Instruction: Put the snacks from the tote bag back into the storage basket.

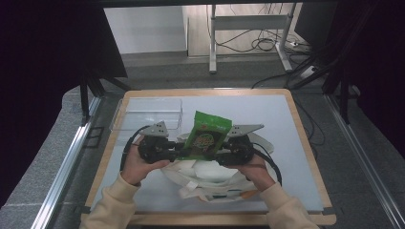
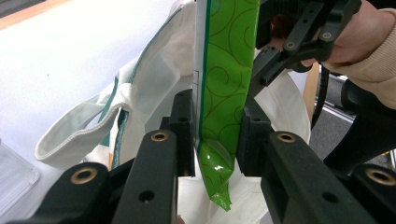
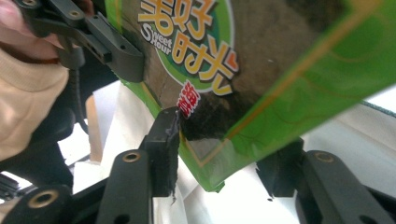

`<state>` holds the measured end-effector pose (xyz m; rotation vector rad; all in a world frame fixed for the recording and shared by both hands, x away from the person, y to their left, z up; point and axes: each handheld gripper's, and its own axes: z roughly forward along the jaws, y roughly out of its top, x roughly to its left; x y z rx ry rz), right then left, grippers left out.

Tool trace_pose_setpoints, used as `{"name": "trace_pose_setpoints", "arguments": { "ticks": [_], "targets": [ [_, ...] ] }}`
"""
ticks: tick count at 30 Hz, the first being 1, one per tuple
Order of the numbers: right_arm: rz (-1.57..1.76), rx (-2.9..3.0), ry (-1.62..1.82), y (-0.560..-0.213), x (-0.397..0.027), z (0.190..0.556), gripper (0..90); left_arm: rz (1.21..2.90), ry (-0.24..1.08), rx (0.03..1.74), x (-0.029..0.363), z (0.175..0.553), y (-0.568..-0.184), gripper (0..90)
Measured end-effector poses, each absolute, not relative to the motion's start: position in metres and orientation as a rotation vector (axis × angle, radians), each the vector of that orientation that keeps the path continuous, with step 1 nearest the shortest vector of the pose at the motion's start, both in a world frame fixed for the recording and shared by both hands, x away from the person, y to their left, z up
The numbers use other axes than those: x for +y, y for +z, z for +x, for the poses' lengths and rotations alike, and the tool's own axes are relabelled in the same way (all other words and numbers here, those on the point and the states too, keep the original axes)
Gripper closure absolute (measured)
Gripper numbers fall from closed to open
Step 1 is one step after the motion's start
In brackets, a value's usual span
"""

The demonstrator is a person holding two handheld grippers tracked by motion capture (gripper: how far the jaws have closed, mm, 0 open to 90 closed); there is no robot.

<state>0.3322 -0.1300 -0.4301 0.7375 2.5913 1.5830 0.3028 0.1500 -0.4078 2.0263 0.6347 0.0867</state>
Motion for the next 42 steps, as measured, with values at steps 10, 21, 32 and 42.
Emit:
{"name": "trace_pose_setpoints", "arguments": {
  "ticks": [10, 21, 32, 42],
  "targets": [
    [0.646, 2.607, 1.575, -0.408, -0.132, 0.331, 59.7, 1.985, 0.05, 0.612, 0.158, 0.302, -0.403, 72.5],
    [0.687, 2.62, 1.639, -0.426, -0.14, 0.337, 67.7, 2.013, 0.004, 0.633, 0.153, 0.31, -0.418, 71.5],
    [0.607, 2.636, 1.679, -0.42, -0.148, 0.334, 73.6, 2.04, 0.035, 0.62, 0.149, 0.311, -0.421, 63.4],
    [0.597, 2.636, 1.547, -0.413, -0.155, 0.331, 73.7, 2.023, 0.103, 0.649, 0.161, 0.31, -0.414, 42.8]
  ]
}}
